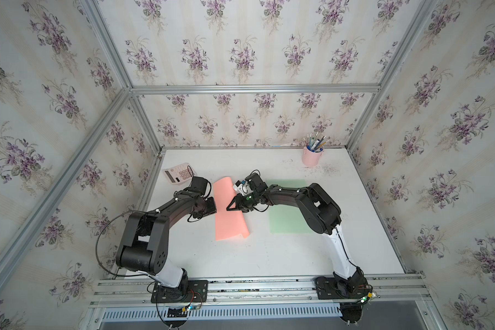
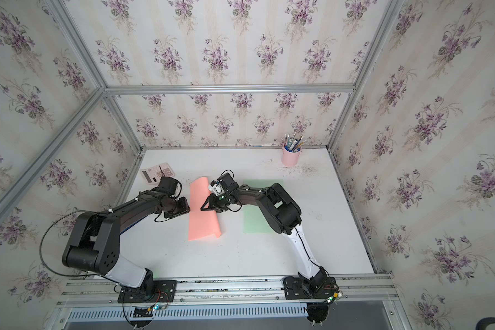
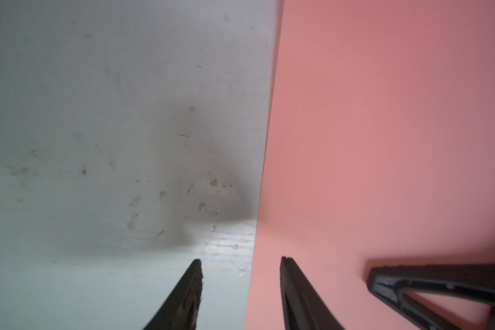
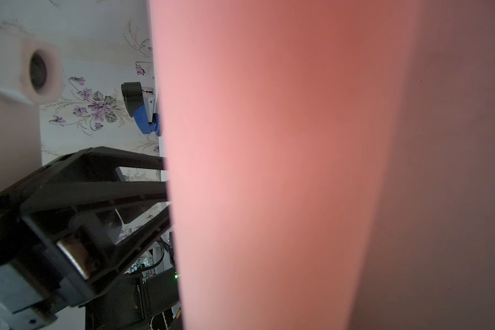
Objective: Fold the rectangular paper in half along the long edge
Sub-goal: Pick up the paper from the center of the board.
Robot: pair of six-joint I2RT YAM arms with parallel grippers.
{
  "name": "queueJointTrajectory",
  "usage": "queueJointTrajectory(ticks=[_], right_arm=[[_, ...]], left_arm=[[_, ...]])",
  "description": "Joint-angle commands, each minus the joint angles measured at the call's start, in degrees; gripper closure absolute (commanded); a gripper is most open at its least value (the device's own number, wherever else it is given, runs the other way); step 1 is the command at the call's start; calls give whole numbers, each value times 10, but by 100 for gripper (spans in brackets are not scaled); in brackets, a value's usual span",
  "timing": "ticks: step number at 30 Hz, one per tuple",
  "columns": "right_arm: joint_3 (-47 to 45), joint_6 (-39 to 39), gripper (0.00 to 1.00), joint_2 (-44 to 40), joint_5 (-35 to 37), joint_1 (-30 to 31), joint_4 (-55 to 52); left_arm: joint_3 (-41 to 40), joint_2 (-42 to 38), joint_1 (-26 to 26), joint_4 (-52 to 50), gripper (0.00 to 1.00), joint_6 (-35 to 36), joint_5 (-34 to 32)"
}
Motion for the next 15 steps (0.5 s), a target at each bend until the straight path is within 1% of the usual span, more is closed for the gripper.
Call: queueJointTrajectory(ticks=[1,5,7,9,13,15], right_arm=[[-10,15,65,-22,-31,-7,27],[-32,54,68,-43,-74,-15,92],[-39,72,68,-52,-92,-17,117],[-55,114,68,-63,-116,-20,177],[-80,194,68,-92,-149,-28,284],[-88,235,68,-112,-162,-35,334]], left_arm=[[-12,-51,1,31,52,-12,-7],[-36,-157,3,50,49,-19,-13],[-44,-196,8,54,48,-20,-12],[-50,-226,19,54,46,-23,3],[-57,-261,52,62,46,-37,71],[-59,-279,68,77,46,-48,122]])
